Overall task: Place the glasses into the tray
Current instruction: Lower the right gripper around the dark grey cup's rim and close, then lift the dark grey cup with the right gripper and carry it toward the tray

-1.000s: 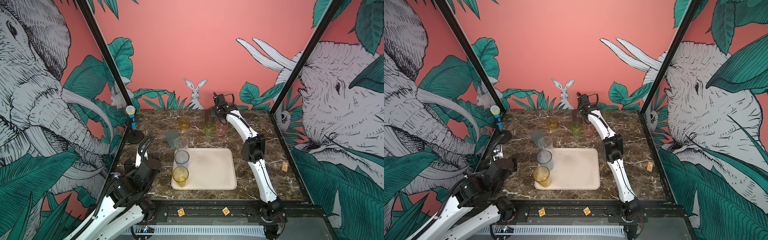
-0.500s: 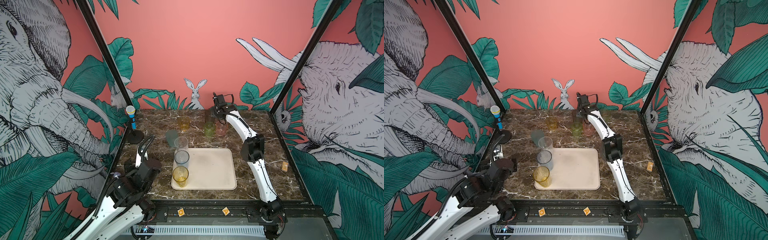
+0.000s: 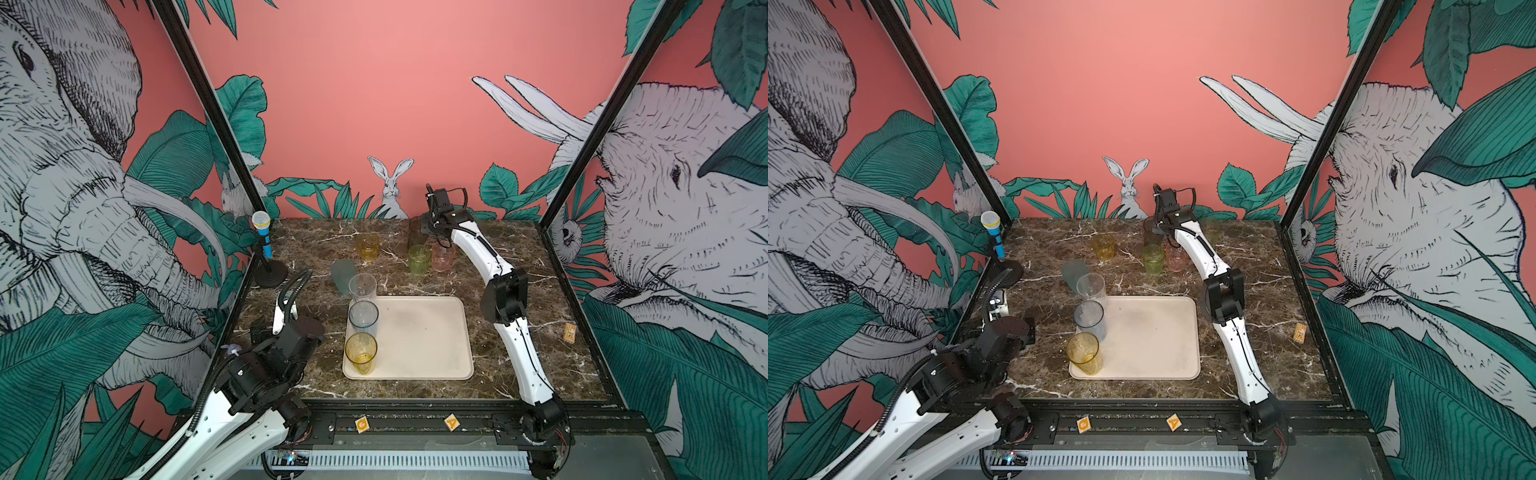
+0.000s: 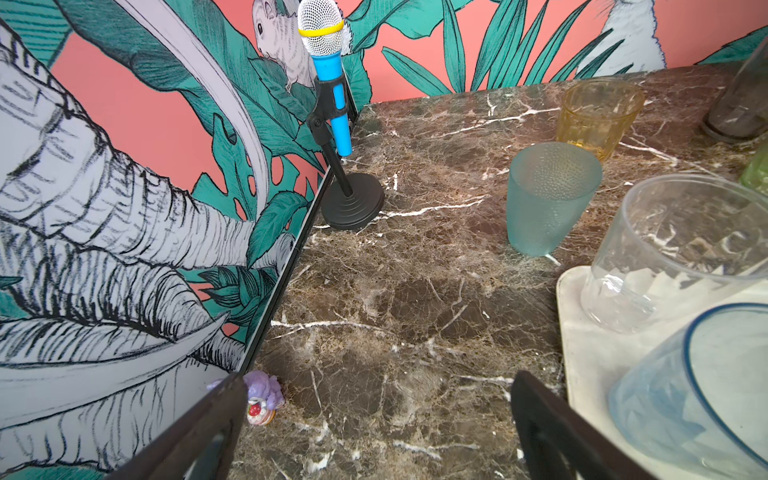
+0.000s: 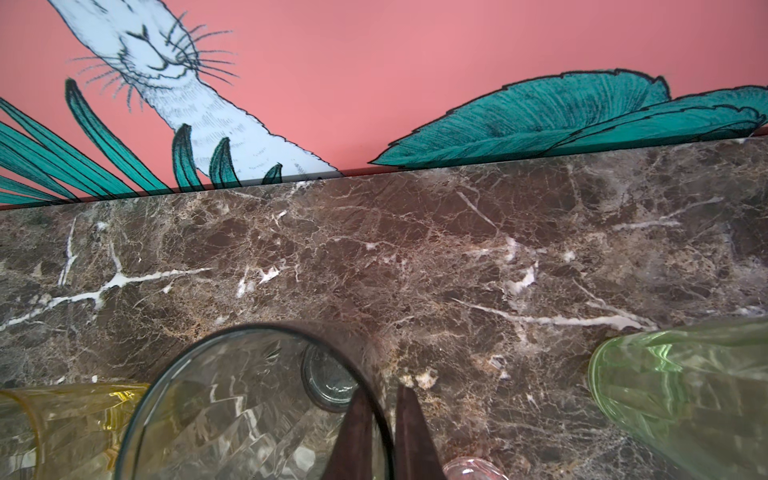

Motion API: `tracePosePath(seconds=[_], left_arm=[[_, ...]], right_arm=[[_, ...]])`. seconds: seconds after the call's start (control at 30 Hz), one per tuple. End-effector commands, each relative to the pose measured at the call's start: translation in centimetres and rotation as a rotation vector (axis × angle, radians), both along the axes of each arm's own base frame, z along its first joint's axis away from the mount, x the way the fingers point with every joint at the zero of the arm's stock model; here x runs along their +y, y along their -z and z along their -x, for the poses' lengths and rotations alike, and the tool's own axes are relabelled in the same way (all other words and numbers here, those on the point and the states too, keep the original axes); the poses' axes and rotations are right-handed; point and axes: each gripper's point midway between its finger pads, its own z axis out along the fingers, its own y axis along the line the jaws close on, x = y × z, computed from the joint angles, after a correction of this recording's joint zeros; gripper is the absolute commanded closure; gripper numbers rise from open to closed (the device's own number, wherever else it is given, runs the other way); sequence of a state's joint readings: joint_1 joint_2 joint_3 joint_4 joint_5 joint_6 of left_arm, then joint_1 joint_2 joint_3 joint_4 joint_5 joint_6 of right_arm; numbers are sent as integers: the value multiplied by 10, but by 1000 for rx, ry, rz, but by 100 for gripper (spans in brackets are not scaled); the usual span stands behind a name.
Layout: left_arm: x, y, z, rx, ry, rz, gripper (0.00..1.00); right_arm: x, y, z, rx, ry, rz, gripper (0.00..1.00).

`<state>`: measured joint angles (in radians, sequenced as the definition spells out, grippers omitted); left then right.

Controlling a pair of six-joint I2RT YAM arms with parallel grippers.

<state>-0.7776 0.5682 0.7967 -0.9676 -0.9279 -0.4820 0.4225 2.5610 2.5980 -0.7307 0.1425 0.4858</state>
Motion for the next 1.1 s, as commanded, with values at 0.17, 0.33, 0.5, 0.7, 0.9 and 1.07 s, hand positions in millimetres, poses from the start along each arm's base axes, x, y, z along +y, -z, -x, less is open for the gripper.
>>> tracePosePath(seconds=[0.17,0.33,0.5,0.7,0.9,1.07], left_arm=[[3,4,2,2,-19,5,1],[4,4,2,-2,-21,9,1],[5,4,2,-5,-23,11,1],[6,3,3,-14,-24,17,1],[6,3,4,-20,-25,25,1],[7,2,4,-24,-24,27,1]], right_arm=[[-3,-26,1,-34,-1,-10,100],[-3,-54,10,-59,-22,-20,100],[-9,-85,22,-83,-32,-13,100],[-12,-118,39,-107,-51,-9,100],[-13,-148,58,-132,-82,-2,100],[-15,-172,79,-144,-105,9,100]])
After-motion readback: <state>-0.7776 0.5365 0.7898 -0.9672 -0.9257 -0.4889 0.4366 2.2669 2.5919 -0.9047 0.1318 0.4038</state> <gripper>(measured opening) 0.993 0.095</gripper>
